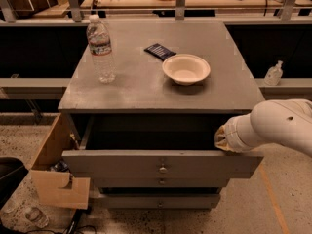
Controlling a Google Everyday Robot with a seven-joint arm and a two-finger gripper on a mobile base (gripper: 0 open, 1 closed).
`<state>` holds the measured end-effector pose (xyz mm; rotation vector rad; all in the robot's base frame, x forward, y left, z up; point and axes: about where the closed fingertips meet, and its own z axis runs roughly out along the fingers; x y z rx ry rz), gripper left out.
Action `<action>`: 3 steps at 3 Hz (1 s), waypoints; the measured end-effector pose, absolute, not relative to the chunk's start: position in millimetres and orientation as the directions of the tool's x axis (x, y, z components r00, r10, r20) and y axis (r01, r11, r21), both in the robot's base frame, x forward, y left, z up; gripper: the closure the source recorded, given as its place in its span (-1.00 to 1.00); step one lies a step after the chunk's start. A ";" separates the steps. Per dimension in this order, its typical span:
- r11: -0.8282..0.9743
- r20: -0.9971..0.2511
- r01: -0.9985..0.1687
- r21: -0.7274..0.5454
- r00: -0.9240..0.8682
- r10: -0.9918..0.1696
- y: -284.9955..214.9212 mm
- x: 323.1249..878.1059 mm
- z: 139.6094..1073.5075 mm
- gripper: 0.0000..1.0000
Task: Open top drawer
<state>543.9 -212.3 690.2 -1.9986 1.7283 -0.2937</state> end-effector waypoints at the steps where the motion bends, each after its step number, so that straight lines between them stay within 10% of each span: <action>1: -0.082 -0.160 -0.879 -0.470 0.176 -0.971 -214.5 538.2 677.1 1.00; 3: -0.095 -0.141 -0.891 -0.444 0.174 -0.975 -213.1 526.7 672.6 1.00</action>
Offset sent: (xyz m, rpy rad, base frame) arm -0.0499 0.0023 -0.0218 -0.0798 0.1153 -0.0230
